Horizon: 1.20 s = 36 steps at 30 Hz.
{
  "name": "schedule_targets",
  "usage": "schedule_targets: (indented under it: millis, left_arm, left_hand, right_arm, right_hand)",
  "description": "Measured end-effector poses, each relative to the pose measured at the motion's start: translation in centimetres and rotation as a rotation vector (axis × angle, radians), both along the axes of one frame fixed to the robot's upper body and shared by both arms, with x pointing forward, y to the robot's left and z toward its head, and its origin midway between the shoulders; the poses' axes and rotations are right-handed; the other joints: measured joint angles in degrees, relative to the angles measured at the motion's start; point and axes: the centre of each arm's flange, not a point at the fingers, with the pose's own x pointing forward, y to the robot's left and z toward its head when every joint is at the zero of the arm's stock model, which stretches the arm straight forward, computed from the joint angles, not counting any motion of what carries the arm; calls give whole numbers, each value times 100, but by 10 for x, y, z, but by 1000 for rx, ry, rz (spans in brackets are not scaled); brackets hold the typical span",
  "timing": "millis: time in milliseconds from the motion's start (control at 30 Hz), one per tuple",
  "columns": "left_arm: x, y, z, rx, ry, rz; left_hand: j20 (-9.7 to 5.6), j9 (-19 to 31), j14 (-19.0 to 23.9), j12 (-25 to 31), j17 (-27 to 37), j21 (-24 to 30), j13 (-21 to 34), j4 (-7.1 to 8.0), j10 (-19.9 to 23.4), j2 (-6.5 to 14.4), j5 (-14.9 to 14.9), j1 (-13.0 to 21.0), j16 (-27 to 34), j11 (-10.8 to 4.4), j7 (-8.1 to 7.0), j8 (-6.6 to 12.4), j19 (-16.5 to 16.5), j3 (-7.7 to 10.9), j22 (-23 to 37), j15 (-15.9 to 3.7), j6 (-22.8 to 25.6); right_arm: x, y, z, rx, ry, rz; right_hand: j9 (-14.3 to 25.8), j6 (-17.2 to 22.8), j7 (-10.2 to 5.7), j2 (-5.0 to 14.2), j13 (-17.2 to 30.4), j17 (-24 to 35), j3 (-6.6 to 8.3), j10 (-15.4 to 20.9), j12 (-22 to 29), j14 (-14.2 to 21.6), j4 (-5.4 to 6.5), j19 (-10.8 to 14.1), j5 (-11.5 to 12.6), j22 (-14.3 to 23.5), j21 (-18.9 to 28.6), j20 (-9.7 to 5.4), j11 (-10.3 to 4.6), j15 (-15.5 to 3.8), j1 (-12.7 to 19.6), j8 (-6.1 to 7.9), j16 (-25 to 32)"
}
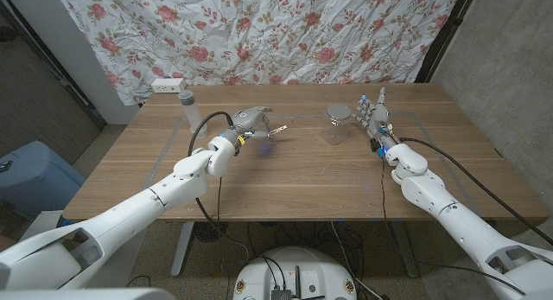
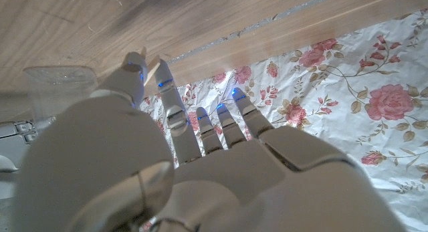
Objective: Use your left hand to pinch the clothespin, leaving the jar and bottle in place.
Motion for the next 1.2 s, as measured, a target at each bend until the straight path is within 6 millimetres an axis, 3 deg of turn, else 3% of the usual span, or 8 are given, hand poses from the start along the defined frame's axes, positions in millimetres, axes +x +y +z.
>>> schedule_targets:
  millis: [1200]
  left_arm:
    - [1, 7, -15, -173, -17, -131]
  left_hand:
    - [0, 0, 21, 0, 0, -43, 0, 6, 41, 22, -11, 23, -22, -21, -31, -58, 0, -86, 0, 22, 30]
  right_arm:
    - [0, 0, 0, -1, 1, 1]
  right_hand:
    - [0, 0, 0, 0, 0, 0, 0, 0, 0, 0, 0, 0, 0, 0, 0, 0, 0, 0, 0, 0, 0]
